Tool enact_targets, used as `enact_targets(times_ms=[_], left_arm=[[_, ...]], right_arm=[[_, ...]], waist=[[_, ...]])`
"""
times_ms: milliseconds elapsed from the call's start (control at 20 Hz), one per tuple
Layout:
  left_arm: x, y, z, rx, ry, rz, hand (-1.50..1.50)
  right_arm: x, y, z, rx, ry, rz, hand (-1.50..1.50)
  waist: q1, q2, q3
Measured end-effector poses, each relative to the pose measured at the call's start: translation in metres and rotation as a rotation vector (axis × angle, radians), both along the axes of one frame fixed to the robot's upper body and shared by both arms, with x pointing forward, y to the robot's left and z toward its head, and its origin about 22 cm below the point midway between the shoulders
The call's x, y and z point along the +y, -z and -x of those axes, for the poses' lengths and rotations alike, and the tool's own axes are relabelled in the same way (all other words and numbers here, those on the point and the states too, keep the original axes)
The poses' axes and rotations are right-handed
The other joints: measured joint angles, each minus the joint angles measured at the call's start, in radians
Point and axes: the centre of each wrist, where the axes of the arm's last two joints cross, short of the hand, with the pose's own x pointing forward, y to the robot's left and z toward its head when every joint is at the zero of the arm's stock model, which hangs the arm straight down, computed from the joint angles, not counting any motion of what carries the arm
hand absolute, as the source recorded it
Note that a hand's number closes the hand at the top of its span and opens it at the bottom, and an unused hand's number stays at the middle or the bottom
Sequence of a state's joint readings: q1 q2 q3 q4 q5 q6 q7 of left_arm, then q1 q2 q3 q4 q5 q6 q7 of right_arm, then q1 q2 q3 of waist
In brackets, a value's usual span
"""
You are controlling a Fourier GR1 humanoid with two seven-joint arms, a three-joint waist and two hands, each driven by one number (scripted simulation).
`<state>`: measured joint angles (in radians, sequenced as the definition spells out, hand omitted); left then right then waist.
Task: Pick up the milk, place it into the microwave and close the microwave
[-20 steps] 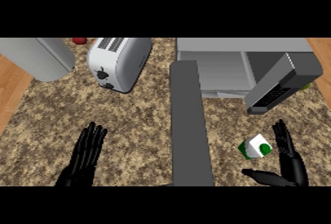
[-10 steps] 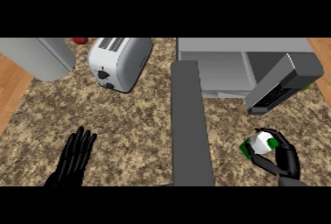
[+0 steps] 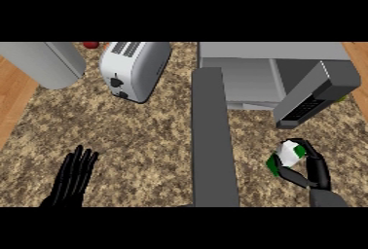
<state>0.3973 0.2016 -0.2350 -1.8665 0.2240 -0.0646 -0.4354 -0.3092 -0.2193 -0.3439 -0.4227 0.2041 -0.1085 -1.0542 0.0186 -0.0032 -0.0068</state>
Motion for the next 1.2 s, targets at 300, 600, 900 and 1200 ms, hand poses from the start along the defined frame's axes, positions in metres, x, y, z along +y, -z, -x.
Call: enact_targets(times_ms=[300, 600, 900, 1200], left_arm=[[0.010, -0.004, 0.000, 0.002, -0.015, -0.001, -1.50], [0.023, -0.003, 0.006, 0.002, -0.025, 0.002, -1.50], [0.027, -0.002, 0.005, 0.015, -0.027, 0.010, -1.50], [0.038, 0.002, 0.008, 0.019, -0.031, 0.017, -1.50]], right_arm=[[0.030, 0.002, -0.018, -0.014, 0.065, -0.002, 1.50], [0.064, 0.008, -0.021, -0.052, 0.018, -0.094, 1.50], [0.092, 0.002, -0.030, -0.102, -0.038, -0.151, 1.50], [0.115, -0.018, -0.048, -0.159, -0.056, -0.149, 1.50]], waist=[[-0.002, 0.001, 0.000], [-0.005, 0.002, 0.003], [-0.014, 0.001, 0.005], [-0.014, 0.001, 0.006]])
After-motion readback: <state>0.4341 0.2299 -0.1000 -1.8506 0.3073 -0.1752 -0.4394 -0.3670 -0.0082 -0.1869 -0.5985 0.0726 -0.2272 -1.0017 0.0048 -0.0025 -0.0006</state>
